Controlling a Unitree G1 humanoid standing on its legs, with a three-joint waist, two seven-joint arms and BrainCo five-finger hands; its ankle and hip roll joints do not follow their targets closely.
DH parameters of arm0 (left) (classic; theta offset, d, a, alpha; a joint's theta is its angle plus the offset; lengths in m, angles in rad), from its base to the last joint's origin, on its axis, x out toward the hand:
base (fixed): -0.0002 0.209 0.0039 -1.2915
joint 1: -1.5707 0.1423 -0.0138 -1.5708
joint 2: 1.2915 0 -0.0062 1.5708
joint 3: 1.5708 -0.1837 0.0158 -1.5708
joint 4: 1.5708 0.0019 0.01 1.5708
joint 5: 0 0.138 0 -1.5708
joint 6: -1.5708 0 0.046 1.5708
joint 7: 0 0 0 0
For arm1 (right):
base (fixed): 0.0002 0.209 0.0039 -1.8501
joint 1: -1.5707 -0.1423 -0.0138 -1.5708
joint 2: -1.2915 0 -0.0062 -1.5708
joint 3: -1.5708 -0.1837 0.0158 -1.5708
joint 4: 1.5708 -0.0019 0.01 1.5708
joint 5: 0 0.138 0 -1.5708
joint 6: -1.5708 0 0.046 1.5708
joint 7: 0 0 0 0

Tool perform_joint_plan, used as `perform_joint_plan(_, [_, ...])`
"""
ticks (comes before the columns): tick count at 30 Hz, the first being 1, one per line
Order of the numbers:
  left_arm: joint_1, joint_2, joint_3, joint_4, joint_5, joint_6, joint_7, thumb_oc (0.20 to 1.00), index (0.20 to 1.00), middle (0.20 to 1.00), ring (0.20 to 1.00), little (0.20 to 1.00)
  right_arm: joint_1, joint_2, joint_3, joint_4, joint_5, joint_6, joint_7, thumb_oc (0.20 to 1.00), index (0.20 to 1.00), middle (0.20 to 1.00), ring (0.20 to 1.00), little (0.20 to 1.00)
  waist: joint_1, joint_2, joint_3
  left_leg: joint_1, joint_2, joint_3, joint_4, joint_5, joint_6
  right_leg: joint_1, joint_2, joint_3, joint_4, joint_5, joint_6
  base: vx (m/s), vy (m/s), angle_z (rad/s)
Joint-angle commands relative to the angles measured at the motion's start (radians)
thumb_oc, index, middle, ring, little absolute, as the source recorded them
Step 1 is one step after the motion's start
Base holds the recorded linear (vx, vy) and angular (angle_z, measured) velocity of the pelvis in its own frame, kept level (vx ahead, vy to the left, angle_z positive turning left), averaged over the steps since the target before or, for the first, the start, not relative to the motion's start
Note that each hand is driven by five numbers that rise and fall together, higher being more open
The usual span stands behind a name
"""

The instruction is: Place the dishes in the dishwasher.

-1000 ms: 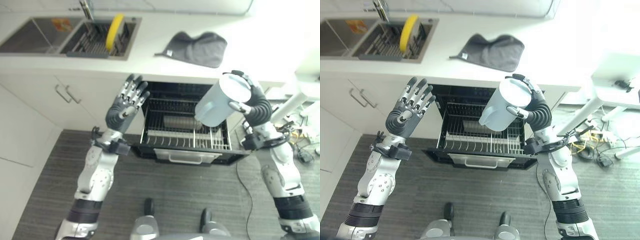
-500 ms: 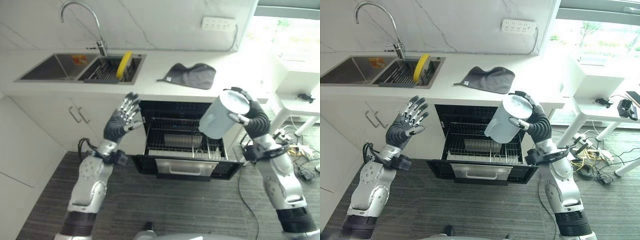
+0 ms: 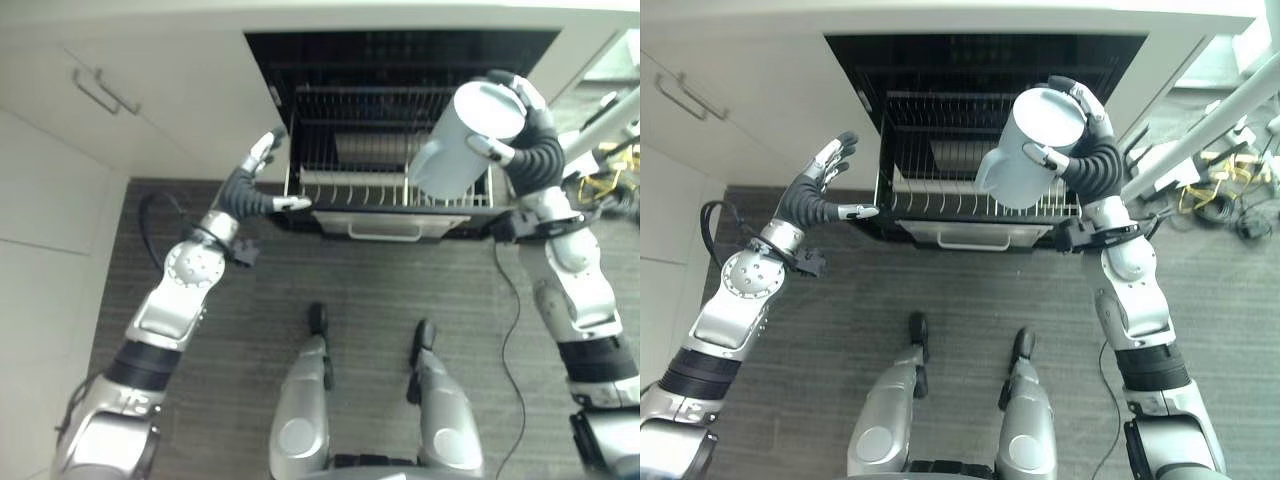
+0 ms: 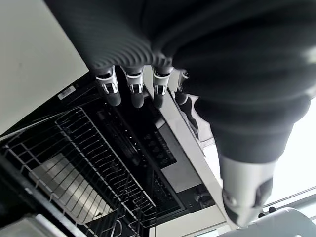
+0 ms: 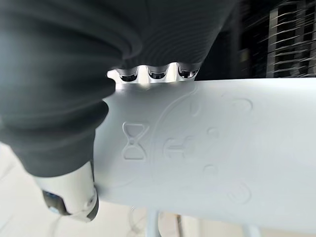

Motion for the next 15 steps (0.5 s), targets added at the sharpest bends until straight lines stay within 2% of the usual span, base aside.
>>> perform_joint_plan(1, [-0.004, 0.031, 0.018, -0.035, 0.044, 0.0, 0.008, 1.0, 1.0, 1.0, 1.0, 1.0, -0.045, 0.001, -0.016, -0.079, -0.034, -0.077, -0.031, 0.2, 0.2, 0.2, 0.2, 0.2, -0.014, -0.051, -0.107, 0.018, 0.017, -0.012, 0.142, -0.146, -0.029, 0.058, -0.039, 0.013, 0.057, -0.133, 0.014, -0.03, 0.046, 0.04])
perform_joint_plan(8, [-0.149, 0.09, -0.052, 0.04, 0.104, 0.044, -0.009, 1.0, 1.0, 1.0, 1.0, 1.0, -0.195, -0.054, 0.005, -0.003, -0.087, -0.09, -0.09, 0.2, 0.2, 0.2, 0.2, 0.2, -0.015, -0.05, -0.094, -0.001, 0.005, -0.017, 0.154, -0.151, -0.025, 0.019, -0.034, 0.025, 0.076, -0.134, 0.014, -0.02, 0.04, 0.01])
perform_joint_plan(15, [-0.349, 0.134, -0.264, 0.231, 0.298, 0.199, -0.097, 1.0, 1.0, 1.0, 1.0, 1.0, -0.333, -0.109, 0.063, 0.106, -0.087, -0.066, -0.108, 0.2, 0.2, 0.2, 0.2, 0.2, -0.032, -0.057, -0.104, -0.007, 0.002, -0.008, 0.167, -0.159, -0.017, -0.001, -0.029, 0.038, 0.093, -0.137, 0.02, 0.0, 0.025, -0.03])
